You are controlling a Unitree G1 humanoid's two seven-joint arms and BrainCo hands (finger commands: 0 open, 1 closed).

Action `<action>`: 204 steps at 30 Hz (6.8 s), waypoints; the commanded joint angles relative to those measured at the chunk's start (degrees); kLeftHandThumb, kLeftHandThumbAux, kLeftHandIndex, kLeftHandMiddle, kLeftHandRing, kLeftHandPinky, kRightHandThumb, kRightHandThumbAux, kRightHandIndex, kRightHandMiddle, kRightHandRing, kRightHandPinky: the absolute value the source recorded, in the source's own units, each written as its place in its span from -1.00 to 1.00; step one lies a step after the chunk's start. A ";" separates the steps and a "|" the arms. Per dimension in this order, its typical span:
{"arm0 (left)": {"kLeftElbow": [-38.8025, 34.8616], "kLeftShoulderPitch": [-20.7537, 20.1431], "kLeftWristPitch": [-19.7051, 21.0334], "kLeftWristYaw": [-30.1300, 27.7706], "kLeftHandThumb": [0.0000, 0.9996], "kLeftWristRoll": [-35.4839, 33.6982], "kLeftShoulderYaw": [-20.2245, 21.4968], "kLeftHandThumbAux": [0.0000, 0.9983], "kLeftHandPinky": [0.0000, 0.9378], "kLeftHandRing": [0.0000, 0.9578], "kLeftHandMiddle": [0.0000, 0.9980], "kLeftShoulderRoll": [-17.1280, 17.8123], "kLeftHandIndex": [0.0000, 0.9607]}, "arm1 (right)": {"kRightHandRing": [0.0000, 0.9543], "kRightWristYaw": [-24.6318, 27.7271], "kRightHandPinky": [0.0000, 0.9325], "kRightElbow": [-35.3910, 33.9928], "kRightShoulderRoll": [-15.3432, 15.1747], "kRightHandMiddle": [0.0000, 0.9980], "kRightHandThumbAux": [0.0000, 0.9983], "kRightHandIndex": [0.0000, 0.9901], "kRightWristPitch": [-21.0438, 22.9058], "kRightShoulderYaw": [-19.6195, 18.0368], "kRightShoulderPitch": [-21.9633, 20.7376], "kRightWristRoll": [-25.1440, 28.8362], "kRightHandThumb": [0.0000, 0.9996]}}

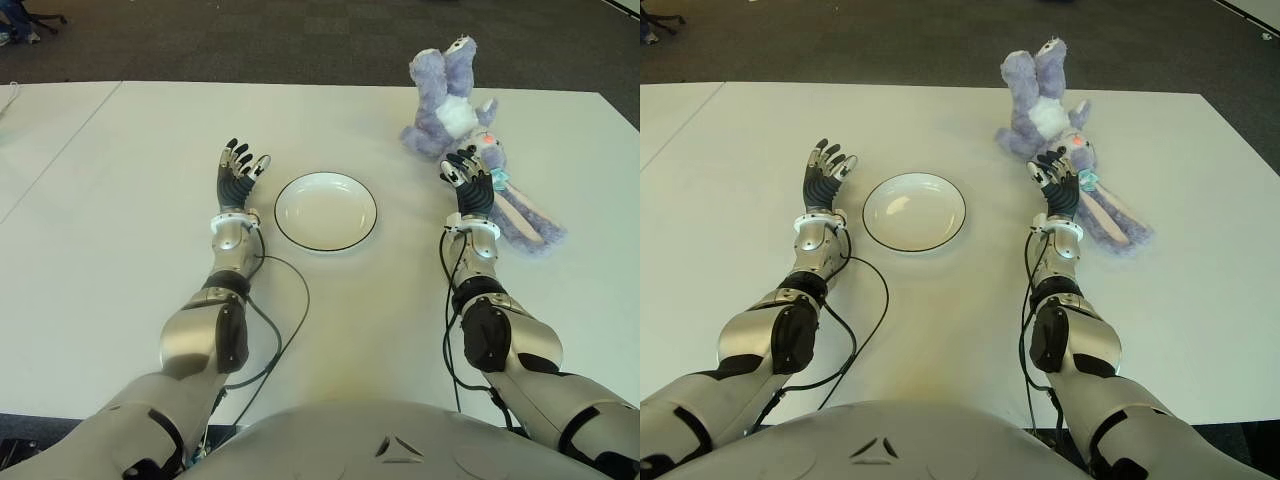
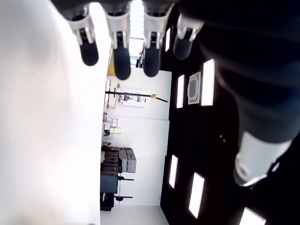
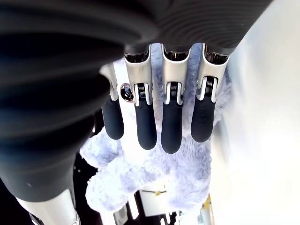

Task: Put the doll into the plate.

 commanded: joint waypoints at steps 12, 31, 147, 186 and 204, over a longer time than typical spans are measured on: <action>7.10 11.53 7.43 -0.17 -1.00 -1.55 1.06 0.30 -0.71 -0.68 -0.68 -3.21 -0.78 | -0.29 -1.21 -0.25 8.21 5.55 -0.33 0.56 -0.44 5.28 -1.38 13.31 2.17 -0.79; 7.06 11.34 7.57 0.25 -1.00 -1.92 1.44 0.36 -0.65 -0.66 -0.66 -3.58 -0.77 | -0.34 -2.97 -0.38 5.23 7.61 -0.38 0.49 -0.47 -4.93 1.47 12.12 0.27 -0.83; 7.30 9.31 9.33 -1.58 -1.00 -2.99 2.50 0.09 -0.73 -0.72 -0.69 -5.28 -0.77 | -1.00 -23.54 -1.00 7.72 -24.05 -1.00 0.43 -0.31 8.65 34.45 -21.53 -33.45 -0.68; 7.16 9.34 8.73 -1.57 -1.00 -3.54 2.79 -0.04 -0.76 -0.75 -0.73 -5.85 -0.77 | -1.00 -21.10 -1.00 11.21 -26.32 -1.00 0.37 -0.33 20.43 46.89 -10.93 -42.38 -0.61; 7.05 9.61 8.22 -0.99 -1.00 -3.11 2.43 -0.06 -0.72 -0.72 -0.70 -5.84 -0.75 | -1.00 -18.21 -1.00 11.13 -20.20 -1.00 0.34 -0.27 23.00 43.85 -8.07 -38.50 -0.50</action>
